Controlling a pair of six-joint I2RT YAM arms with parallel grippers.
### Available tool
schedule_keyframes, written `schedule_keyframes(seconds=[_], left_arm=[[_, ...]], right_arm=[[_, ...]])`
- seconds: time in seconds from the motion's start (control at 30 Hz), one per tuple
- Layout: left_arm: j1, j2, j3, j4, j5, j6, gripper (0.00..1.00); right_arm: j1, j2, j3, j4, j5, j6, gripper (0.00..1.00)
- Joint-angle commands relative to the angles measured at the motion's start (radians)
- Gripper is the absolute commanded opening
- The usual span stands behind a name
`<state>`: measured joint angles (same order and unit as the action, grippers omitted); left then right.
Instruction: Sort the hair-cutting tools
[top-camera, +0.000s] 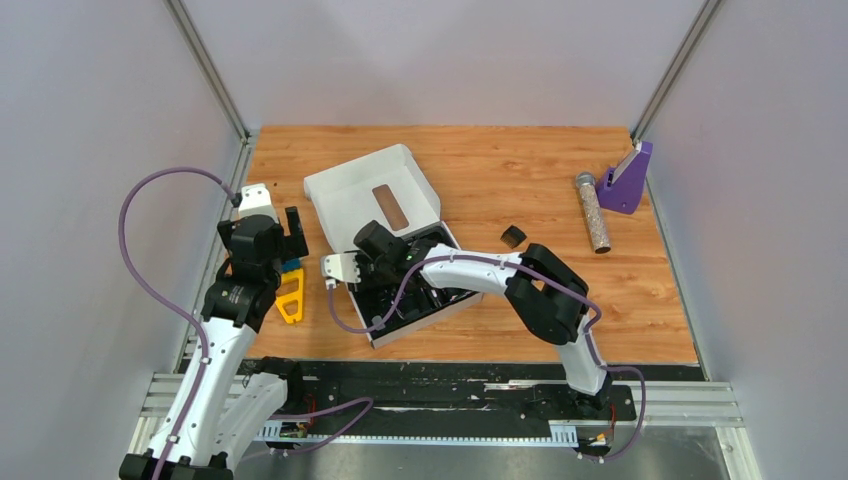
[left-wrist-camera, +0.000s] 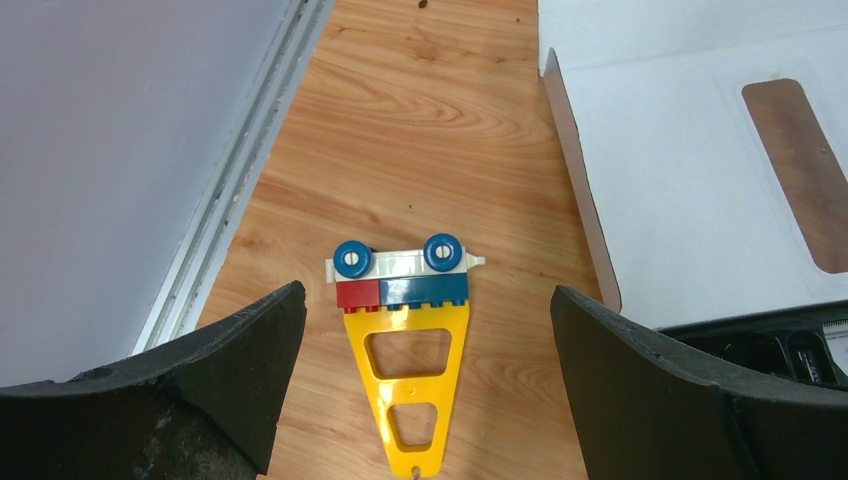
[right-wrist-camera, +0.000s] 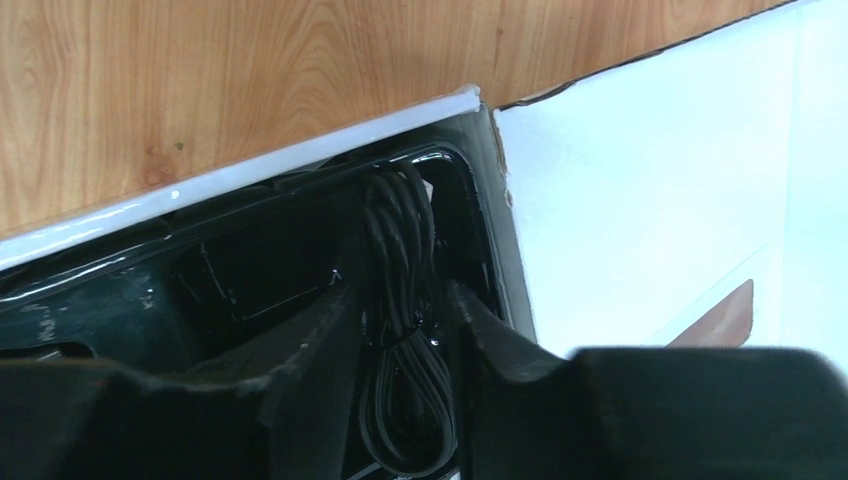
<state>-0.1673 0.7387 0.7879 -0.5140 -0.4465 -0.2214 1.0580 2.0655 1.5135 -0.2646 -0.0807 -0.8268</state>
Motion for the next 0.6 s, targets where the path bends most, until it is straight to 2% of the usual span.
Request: schedule_keyframes(seconds=[0.0,0.13,0.23,0.57], left_arm=[[0.009,-0.006,0.034,0.014,0.009,-0.015,1.00],[0.009,-0.005,0.034,0.015,0.020,-0.013,1.00],[0.009,-0.004,0.033,0.015,0.024,-0.013,1.00],[0.009,-0.006,0.033,0.015,0.030,-0.013,1.00]], right_arm=[[0.006,0.012,0.028,0.054,0.032,-0.005,0.43],[0.016,-0.016,0.018,0.054,0.039,0.007,0.52],[0.017,-0.046,0.015,0.059,0.028,0.032,0.54],[-0.017,-0.049,0.022,0.072,0.020,0.157,0.39]])
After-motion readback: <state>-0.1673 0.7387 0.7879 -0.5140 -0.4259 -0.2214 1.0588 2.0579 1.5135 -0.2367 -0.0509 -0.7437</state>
